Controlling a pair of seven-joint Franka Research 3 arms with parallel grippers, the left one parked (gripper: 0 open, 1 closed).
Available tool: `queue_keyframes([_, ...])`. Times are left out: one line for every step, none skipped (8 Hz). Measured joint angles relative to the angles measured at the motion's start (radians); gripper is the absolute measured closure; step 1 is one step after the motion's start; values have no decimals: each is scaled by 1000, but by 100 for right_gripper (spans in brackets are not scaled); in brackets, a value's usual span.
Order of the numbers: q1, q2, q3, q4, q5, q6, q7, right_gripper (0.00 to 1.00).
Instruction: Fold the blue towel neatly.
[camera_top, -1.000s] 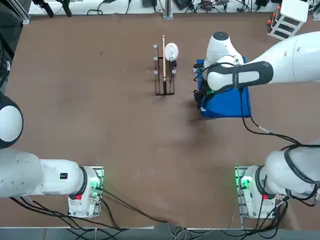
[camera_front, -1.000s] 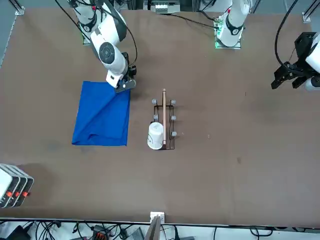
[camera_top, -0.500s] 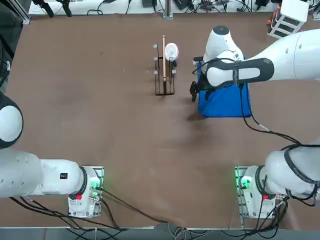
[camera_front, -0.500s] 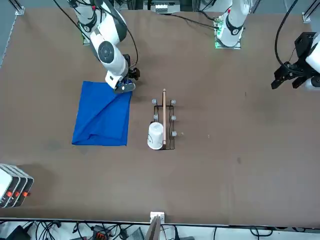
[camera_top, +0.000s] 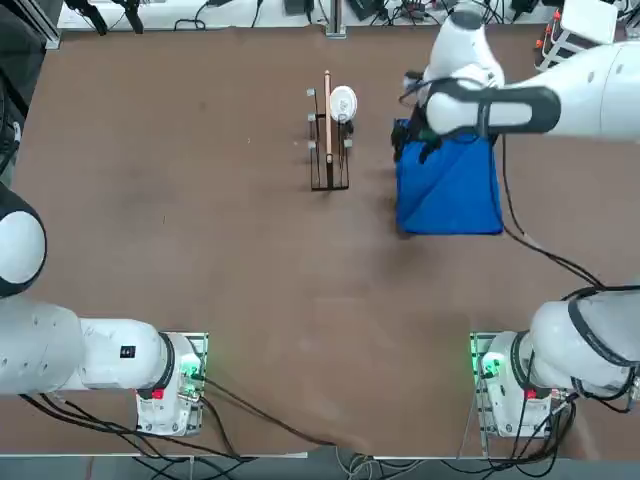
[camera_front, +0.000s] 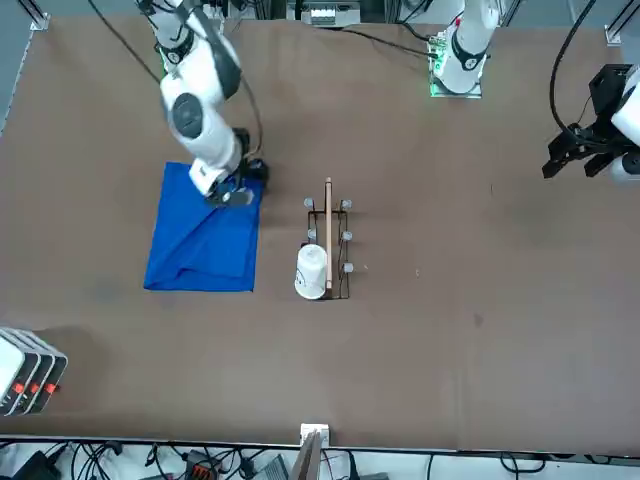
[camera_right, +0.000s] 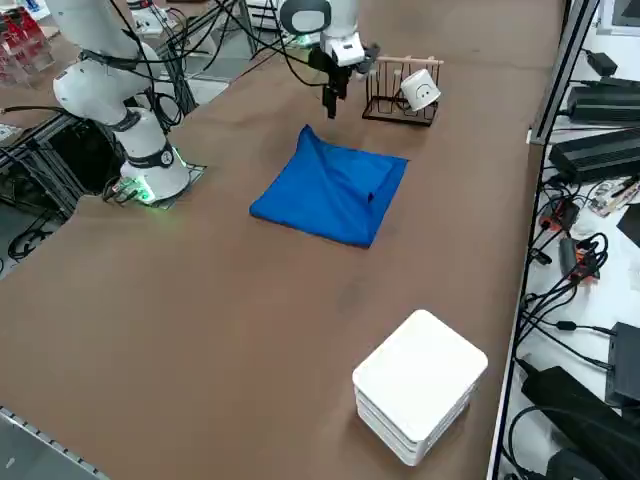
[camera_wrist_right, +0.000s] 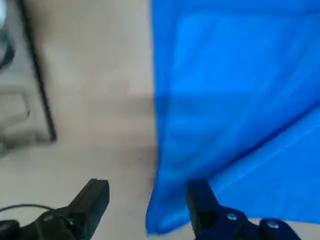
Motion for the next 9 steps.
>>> queue_keyframes([-3,44,-43,56,-45,1,55,5])
queue_keyframes([-4,109,-67,121,-106,3,147,6])
queue_keyframes([-2,187,-75,194,-186,5,279,8])
queue_keyframes([6,269,-79,268,-277,5,430,15])
queue_keyframes([24,345,-84,332,-358,6,569,16])
queue_keyframes([47,405,-89,384,-412,6,669,15])
queue_keyframes([78,441,-98,416,-431,6,731,16])
queue_keyframes([117,457,-124,435,-434,6,770,17])
queue_keyframes([161,465,-159,448,-434,4,800,17])
